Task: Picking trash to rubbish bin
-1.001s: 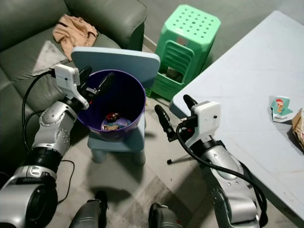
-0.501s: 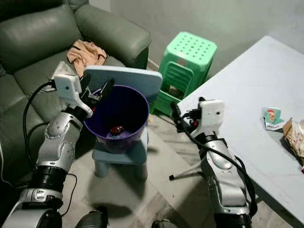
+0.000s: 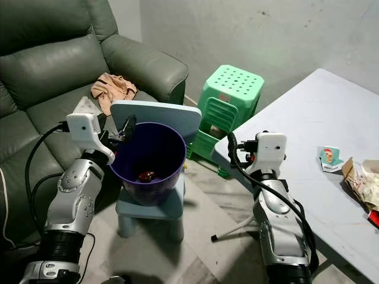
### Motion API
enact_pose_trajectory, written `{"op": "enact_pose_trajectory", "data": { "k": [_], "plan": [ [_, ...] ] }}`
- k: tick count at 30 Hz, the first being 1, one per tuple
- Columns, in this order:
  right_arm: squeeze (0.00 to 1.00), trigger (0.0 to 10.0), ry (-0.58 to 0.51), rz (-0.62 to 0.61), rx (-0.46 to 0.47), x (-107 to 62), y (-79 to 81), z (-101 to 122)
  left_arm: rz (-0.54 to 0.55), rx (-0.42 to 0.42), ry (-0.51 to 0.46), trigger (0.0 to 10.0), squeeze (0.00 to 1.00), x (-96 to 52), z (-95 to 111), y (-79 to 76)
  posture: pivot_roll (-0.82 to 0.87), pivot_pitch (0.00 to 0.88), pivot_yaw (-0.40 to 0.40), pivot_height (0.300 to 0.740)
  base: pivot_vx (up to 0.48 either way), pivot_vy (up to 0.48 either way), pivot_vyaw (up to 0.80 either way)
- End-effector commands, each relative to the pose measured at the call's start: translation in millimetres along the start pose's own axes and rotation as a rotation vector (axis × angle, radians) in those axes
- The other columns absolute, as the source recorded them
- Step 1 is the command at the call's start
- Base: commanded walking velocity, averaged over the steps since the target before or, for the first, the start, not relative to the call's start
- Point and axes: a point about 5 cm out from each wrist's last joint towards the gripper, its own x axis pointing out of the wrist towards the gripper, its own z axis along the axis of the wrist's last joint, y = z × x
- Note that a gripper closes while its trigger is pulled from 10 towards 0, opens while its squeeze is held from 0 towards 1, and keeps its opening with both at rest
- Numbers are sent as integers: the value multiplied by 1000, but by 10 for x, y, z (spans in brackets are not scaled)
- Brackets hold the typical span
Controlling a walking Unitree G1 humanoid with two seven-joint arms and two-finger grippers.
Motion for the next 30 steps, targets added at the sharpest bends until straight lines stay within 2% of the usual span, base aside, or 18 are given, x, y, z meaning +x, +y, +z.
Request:
{"op": "enact_pose_trajectory", "data": {
  "k": [1,3,7,10,13,16,22,24,30],
  "plan": [
    [0,10000,9,-17,-9,-25,-17,-53,17,35,1,10000,0,-11,6,-13,-41,19,-85,740,0,0,0],
    [0,10000,9,-21,-16,-34,-13,-72,18,22,2,10000,0,-22,-10,-15,-44,9,-85,740,0,0,0],
    [0,10000,5,-22,-16,-49,-5,-94,31,69,1,10000,0,-30,-30,-8,-50,0,-84,740,0,0,0],
    [0,10000,-7,-21,-30,-50,-6,-98,13,17,6,10000,0,-15,-44,-13,-52,0,-82,740,0,0,0],
    [0,10000,-12,-23,-32,-48,-9,-102,39,55,31,10000,0,11,-67,9,-57,0,-80,740,0,0,0],
    [0,10000,-5,-35,-39,-27,-28,-111,0,99,44,10000,0,73,-85,-15,-61,0,-82,740,0,0,0],
    [0,10000,5,-31,-42,-2,-33,-119,-50,75,76,10000,0,140,-121,-55,-65,0,-87,740,0,0,0],
    [0,10000,10,-33,-40,8,-37,-127,-72,109,76,10000,0,159,-136,-84,-66,0,-86,740,0,0,0],
    [0,10000,23,-49,-51,29,-49,-136,-65,109,47,10000,0,238,-49,-124,-65,4,-75,740,0,0,-749]
  ]
}}
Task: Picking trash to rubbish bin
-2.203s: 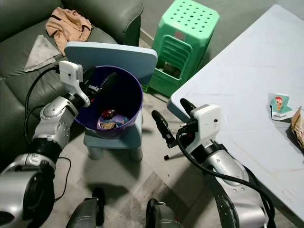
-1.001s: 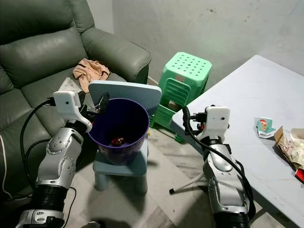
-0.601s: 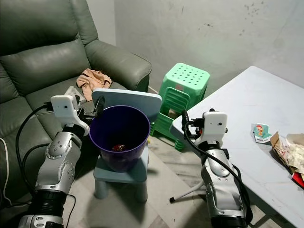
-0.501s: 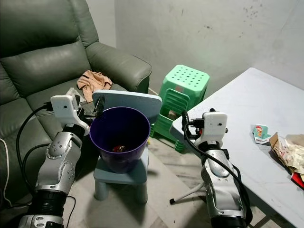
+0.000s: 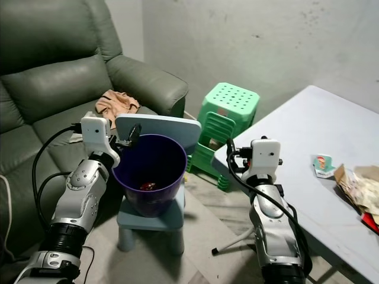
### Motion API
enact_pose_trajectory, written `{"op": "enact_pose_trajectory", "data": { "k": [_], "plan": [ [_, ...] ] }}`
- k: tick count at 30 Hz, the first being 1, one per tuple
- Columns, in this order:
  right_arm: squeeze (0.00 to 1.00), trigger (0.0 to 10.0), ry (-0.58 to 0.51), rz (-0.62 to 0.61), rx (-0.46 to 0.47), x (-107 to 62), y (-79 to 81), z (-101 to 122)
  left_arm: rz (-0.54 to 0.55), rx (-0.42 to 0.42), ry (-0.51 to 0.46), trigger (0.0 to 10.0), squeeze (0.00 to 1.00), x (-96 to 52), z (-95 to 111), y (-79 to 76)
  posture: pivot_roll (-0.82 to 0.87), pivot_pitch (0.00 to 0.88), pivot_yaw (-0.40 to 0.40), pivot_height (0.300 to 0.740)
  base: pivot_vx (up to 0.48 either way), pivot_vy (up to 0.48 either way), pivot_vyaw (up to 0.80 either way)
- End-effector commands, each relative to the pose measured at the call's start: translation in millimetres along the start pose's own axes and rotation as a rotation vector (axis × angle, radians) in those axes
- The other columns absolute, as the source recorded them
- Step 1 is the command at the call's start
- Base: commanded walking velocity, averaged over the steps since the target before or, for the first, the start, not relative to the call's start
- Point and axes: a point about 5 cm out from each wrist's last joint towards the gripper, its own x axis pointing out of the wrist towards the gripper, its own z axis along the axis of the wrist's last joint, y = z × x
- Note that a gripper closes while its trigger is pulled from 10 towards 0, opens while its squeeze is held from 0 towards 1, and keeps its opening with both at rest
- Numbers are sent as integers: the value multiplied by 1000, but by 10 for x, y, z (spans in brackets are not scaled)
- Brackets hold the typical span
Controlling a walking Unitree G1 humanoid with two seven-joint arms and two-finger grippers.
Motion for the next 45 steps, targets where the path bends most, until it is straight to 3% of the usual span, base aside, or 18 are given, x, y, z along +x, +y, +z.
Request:
{"op": "enact_pose_trajectory", "data": {
  "k": [1,14,28,35,38,45],
  "plan": [
    [0,10000,22,-27,-4,-4,-57,-41,-9,10,-16,10000,0,33,35,-40,-65,0,-68,740,0,0,-775],
    [0,10000,25,-46,9,-18,1,-67,76,24,-26,10000,0,31,100,131,-64,3,-56,740,0,0,-773],
    [0,10000,30,-45,3,-46,34,-77,38,-11,-7,10000,0,2,56,43,-72,8,-62,740,0,0,-768],
    [0,10000,36,-39,0,-71,44,-89,52,-7,21,10000,0,-11,9,34,-73,5,-64,740,34,-424,-763],
    [0,10000,38,-35,-2,-82,45,-95,63,-54,21,10000,0,-5,9,20,-73,4,-64,740,0,0,-763],
    [0,10000,47,-30,-8,-104,43,-105,68,-38,33,10000,0,-25,2,-4,-74,3,-68,740,0,0,-748]
  ]
}}
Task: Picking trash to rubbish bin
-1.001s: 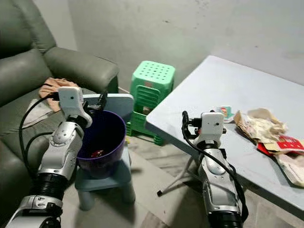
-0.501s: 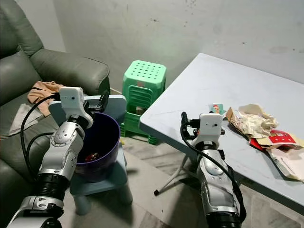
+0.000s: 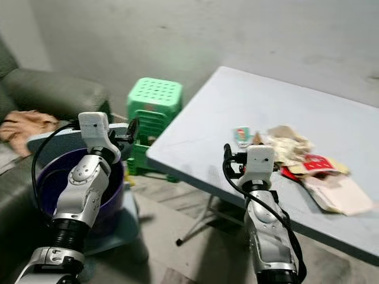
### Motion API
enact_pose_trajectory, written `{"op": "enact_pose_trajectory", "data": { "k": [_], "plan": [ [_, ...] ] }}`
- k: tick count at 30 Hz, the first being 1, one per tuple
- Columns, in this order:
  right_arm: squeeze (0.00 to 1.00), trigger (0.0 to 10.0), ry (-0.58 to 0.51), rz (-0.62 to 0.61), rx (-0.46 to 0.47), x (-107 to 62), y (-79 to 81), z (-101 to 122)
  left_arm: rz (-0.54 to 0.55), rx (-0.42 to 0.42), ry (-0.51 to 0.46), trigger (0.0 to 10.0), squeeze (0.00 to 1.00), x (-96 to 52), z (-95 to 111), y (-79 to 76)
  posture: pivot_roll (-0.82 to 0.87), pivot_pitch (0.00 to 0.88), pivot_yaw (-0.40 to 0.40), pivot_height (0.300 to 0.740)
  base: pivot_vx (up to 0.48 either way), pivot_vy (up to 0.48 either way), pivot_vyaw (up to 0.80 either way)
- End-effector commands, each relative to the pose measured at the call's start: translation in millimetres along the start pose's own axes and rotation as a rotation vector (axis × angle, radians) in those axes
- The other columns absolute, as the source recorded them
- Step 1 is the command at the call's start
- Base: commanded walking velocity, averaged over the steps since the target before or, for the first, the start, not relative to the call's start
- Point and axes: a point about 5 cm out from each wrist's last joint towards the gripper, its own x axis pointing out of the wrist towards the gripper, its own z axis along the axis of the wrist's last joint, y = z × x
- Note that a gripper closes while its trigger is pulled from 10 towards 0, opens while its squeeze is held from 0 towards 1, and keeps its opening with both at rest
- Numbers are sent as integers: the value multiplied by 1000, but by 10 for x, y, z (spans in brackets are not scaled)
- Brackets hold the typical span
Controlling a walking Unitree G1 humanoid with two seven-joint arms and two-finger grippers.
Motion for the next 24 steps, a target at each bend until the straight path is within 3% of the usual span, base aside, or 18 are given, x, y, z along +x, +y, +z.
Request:
{"op": "enact_pose_trajectory", "data": {
  "k": [1,14,24],
  "plan": [
    [0,10000,-7,0,-10,-9,-14,35,-1,20,-5,10000,0,-24,14,-5,-74,5,-69,740,0,0,-738],
    [0,10000,5,8,-17,-36,-6,17,-25,13,15,10000,0,-79,-17,-29,-72,5,-76,740,0,0,-713],
    [0,10000,-18,26,-7,-63,31,34,-39,-14,24,10000,0,-99,-26,-39,-71,4,-76,740,0,-382,-93]
  ]
}}
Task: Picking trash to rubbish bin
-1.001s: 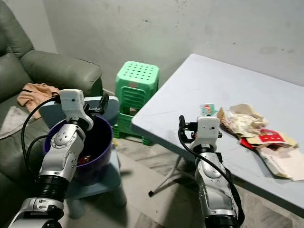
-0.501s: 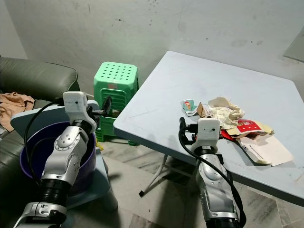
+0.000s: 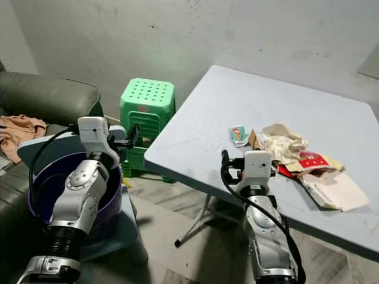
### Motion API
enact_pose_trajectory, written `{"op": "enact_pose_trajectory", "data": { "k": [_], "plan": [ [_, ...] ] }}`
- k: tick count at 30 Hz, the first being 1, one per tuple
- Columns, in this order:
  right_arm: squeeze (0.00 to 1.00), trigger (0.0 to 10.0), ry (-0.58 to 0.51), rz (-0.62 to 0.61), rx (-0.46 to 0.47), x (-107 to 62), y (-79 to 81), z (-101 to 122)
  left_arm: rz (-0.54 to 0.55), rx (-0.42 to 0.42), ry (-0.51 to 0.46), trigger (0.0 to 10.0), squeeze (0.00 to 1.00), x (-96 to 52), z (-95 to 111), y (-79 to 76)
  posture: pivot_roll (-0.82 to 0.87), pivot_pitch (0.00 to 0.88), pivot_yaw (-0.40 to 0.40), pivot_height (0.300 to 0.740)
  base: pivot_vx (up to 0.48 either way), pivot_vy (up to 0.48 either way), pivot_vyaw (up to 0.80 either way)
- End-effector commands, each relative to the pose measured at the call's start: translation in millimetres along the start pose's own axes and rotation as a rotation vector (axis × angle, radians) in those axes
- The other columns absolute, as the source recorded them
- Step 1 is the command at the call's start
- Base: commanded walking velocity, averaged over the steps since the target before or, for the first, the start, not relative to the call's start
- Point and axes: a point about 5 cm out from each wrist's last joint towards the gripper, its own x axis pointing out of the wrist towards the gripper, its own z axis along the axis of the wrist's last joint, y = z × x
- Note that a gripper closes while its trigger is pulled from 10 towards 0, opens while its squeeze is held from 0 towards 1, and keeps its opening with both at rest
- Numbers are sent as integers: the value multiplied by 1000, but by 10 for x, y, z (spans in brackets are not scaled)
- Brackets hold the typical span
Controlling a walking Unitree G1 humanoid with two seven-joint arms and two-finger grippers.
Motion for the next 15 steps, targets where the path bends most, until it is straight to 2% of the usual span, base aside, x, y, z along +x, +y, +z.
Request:
{"op": "enact_pose_trajectory", "data": {
  "k": [1,14,15],
  "plan": [
    [0,10000,-13,-16,-9,-14,-45,30,-29,-7,-2,10000,0,-2,19,-61,-72,5,-75,740,0,-465,0],
    [0,10000,-12,-13,-11,-33,-47,30,-30,-22,2,10000,0,-9,25,-64,-71,11,-77,740,0,-465,0],
    [0,10000,-7,-14,-9,-33,-49,24,-30,-1,2,10000,0,-9,27,-67,-71,12,-77,740,0,0,0]
  ]
}}
